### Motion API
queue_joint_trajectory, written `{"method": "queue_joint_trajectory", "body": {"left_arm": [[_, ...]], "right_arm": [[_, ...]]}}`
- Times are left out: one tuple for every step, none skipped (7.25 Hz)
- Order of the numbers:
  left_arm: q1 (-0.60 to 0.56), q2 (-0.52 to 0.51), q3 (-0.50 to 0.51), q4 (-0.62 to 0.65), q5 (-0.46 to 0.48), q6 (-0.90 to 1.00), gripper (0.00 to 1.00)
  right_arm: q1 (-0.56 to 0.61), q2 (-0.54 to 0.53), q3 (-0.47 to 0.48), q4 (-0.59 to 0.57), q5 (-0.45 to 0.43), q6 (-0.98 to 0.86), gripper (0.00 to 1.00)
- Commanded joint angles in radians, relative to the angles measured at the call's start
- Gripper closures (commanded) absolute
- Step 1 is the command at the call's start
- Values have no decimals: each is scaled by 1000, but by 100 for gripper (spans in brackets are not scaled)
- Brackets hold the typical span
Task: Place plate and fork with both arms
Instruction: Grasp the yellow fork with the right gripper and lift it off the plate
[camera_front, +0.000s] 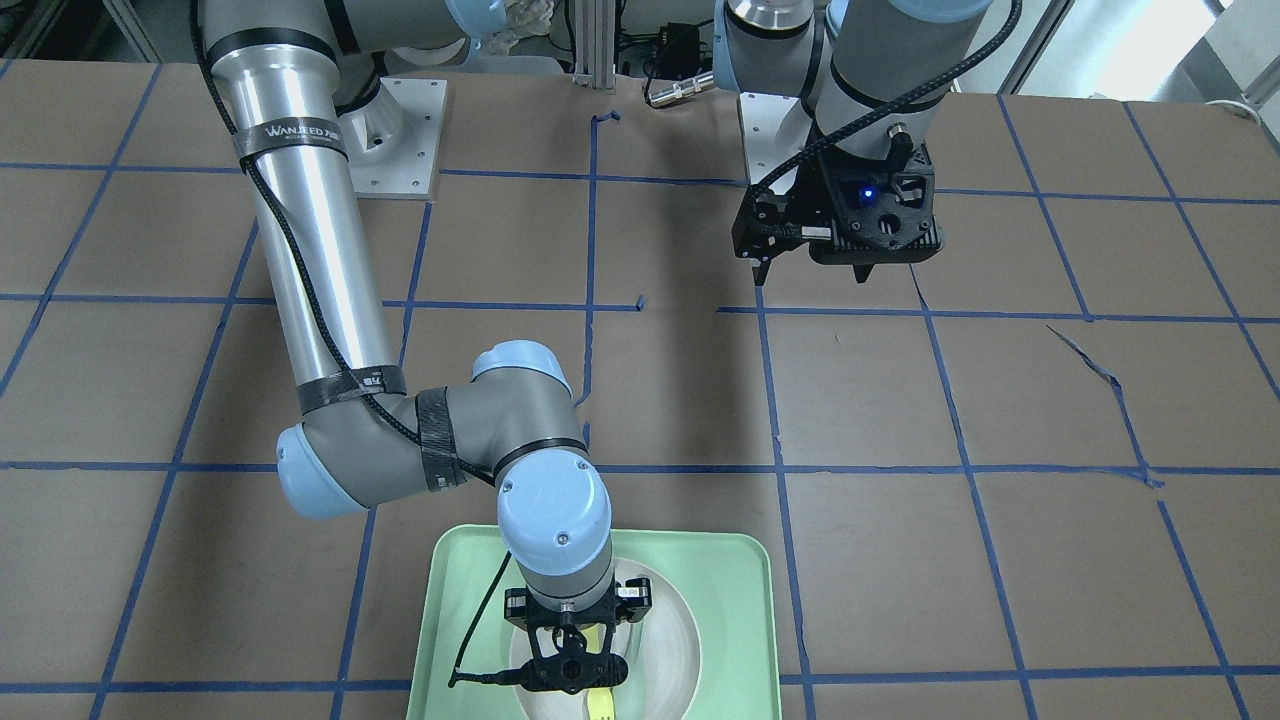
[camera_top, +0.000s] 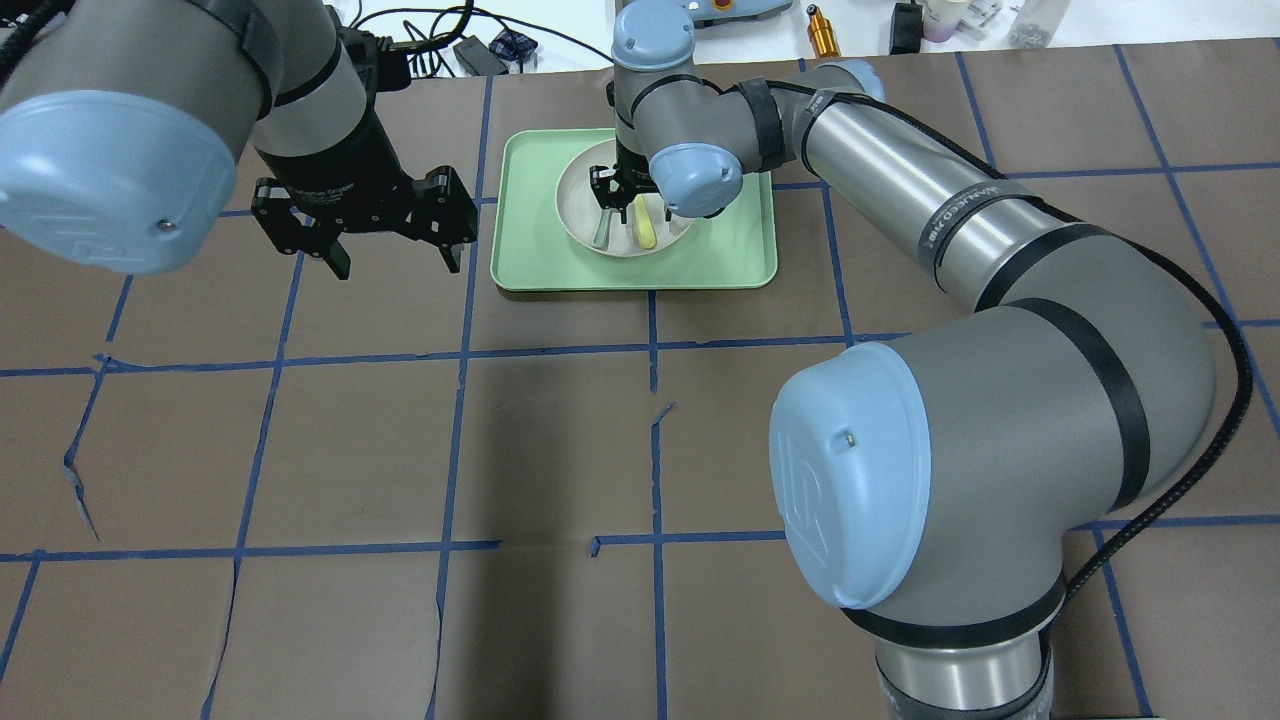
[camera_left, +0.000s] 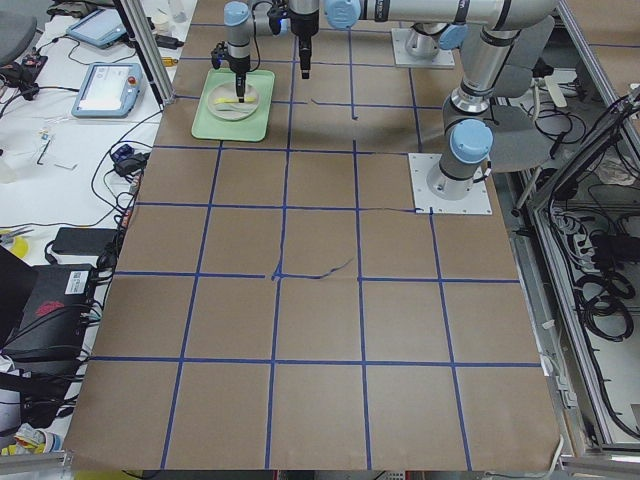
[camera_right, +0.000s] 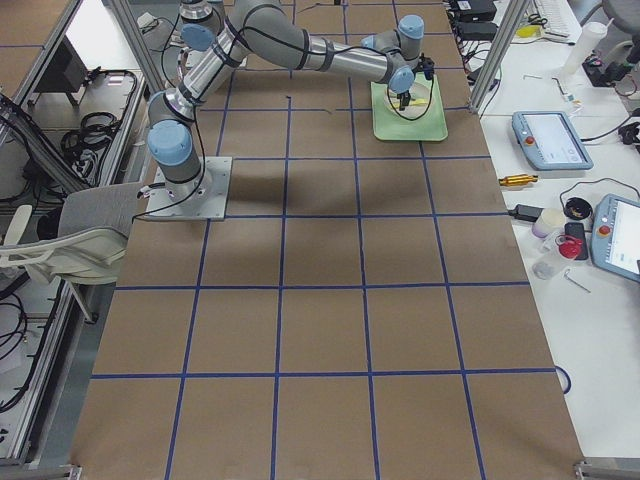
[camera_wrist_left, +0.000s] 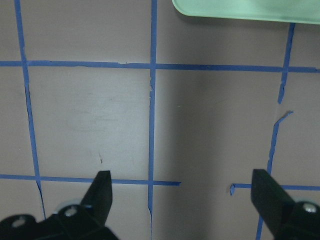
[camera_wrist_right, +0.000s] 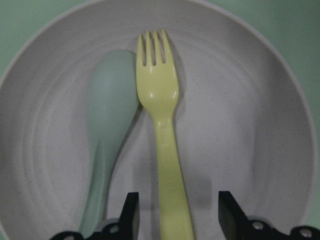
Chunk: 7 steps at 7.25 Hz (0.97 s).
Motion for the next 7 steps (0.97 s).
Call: {"method": "queue_joint_trajectory", "body": {"left_arm": [[0,0,-2,0,0,-2,0],[0,0,-1,0,0,0,0],[0,0,-2,0,-2,-2,0],[0,-2,-2,0,-2,0,0],[0,-2,-4,0,-2,-2,0],[0,-2,-2,0,-2,-2,0],[0,-2,1,0,-2,-2,0]], "right_arm": [[1,7,0,-2,0,0,52],[1,9,2,-2,0,0,57],[1,9,2,-1,0,0,69],[1,9,2,-1,0,0,78],[1,9,2,-1,0,0,89],[-1,4,2,-1,0,-2,94],[-1,-11,2,5,0,-17,94]]}}
